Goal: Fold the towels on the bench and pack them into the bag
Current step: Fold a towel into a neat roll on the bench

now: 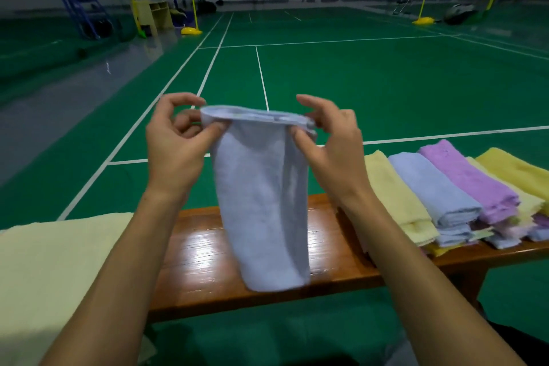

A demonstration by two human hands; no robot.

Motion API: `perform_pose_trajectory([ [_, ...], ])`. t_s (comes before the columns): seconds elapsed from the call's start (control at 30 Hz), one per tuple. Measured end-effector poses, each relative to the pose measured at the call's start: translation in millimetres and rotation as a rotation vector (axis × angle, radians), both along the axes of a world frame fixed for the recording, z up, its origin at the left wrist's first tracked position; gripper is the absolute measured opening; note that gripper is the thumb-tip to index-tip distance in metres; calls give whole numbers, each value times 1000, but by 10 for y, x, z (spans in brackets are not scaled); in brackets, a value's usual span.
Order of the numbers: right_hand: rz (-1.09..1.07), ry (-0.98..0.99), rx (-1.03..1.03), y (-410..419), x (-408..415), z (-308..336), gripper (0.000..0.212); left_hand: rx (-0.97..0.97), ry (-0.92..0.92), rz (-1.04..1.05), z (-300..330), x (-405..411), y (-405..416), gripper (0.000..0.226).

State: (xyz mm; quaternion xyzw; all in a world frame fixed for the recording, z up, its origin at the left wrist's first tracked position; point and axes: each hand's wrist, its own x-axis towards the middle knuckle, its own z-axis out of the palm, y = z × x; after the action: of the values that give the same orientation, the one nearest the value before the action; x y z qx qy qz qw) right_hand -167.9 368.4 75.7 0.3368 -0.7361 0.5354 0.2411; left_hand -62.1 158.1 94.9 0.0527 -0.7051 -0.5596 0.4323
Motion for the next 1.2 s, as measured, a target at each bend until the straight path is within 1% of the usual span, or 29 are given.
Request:
perform_pose_trajectory([
  [0.03, 39, -27, -58, 24, 25, 100, 26, 80, 34, -20, 76, 20, 20, 37],
  [0.07, 87, -76, -96, 48, 41, 174, 17, 103, 34, -29, 123, 36, 32, 36],
  [0.13, 168, -187, -114, 113, 74, 255, 9, 47, -43, -52, 163, 92, 62, 29],
  [0.23, 197, -228, -81, 227, 142, 297, 10, -33, -157, -154, 221, 189, 133, 22],
  [0.3, 217, -235, -74, 281, 198, 327, 9, -52, -189, -201, 277, 272, 208, 26],
  [0.4, 238, -251, -103, 326, 279, 371, 10, -47, -180, -216, 328, 406, 262, 35],
  [0.53, 249, -294, -153, 348, 327, 388, 16, 18, -141, -192, 318, 497, 272, 36],
  [0.6, 227, -310, -153, 310, 286, 315, 19, 8, -166, -165, 246, 463, 241, 35],
  [0.67, 153, -312, -80, 228, 163, 144, 24, -28, -234, -139, 104, 383, 165, 30],
  [0.77, 15, -308, 71, 40, -32, -209, 23, -71, -353, -90, -212, 203, 20, 24],
  [0.87, -174, -256, 269, -165, -202, -667, 25, 46, -408, -44, -672, -54, -120, 20],
  [0.93, -270, -284, 396, -282, -286, -937, 29, 149, -444, -40, -1012, -228, -193, 20],
  [1.03, -245, -354, 400, -483, -412, -1255, 24, 181, -474, -12, -1422, -437, -354, 22],
  [1.13, -149, -448, 292, -686, -544, -1500, 15, 205, -507, 30, -1714, -587, -538, 21],
  [1.2, -100, -516, 241, -792, -583, -1645, 14, 259, -505, 41, -1863, -659, -628, 20],
])
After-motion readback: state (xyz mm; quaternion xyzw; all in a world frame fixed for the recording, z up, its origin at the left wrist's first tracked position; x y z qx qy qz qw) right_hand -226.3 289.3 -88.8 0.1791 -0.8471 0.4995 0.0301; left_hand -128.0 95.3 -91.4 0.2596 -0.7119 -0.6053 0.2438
